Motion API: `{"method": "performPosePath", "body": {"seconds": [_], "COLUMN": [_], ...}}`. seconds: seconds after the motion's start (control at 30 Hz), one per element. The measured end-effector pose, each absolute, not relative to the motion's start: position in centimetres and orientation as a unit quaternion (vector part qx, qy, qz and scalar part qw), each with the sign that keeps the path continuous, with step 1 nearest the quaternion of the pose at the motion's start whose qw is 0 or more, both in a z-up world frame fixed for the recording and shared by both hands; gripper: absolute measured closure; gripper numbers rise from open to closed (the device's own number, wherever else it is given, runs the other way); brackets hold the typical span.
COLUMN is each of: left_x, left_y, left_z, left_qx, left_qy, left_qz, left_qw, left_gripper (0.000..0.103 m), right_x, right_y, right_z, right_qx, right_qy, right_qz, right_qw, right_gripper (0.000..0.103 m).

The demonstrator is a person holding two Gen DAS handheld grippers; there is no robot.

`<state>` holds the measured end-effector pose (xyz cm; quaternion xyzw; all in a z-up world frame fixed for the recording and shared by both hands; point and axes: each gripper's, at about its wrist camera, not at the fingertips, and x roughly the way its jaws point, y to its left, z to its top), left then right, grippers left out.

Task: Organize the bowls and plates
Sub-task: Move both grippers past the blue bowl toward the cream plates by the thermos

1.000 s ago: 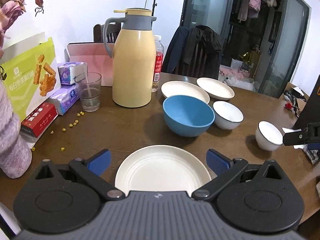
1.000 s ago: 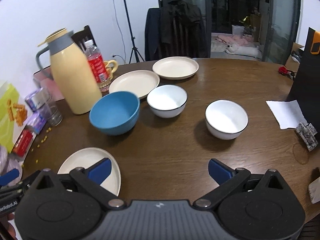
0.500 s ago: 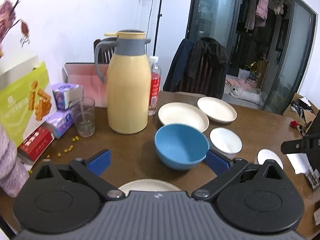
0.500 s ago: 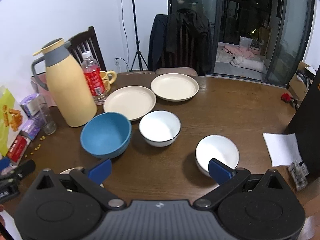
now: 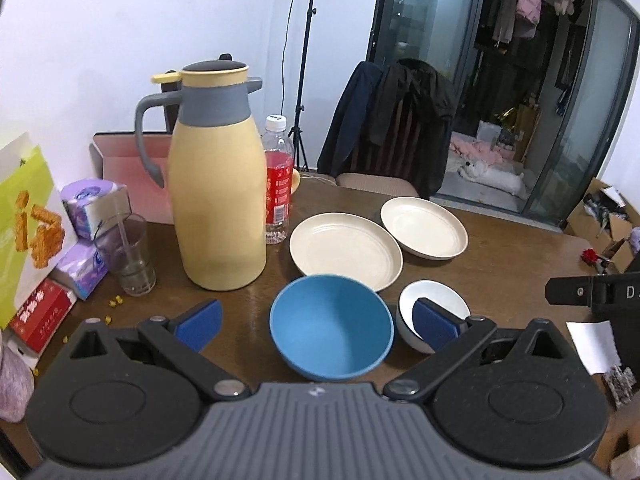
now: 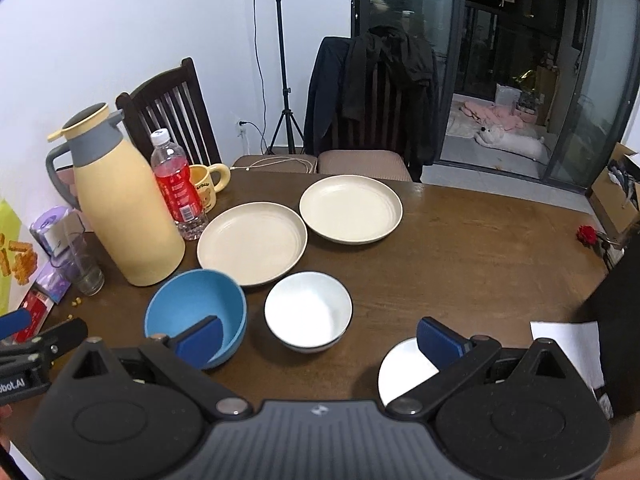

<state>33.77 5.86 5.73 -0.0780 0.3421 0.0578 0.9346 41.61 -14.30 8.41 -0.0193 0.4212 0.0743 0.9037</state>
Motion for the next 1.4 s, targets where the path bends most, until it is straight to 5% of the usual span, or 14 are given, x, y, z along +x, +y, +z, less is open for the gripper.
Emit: {"method": "performPosePath", "body": {"seconds": [0.93, 1.4], "left_x": [52.0, 58.0], "left_y": [1.9, 5.5], "left_z": [5.7, 0.4], "left_qx": [-0.063, -0.074], "left_qy": [0.405, 0.461], "left_qz": [0.094, 0.145], "left_qw": [0.907, 0.873], "left_gripper": [0.0, 0.0], "right_x": [59.5, 65.6], "right_y": [-18.6, -15.3], "right_z": [5.4, -0.8], "right_qx": [-0.002, 0.011], "right_qy": [0.455, 0.499], "right_qz": [0.111, 0.149], "right_qw": [0.883, 0.854], "right_gripper": [0.0, 0.012]}}
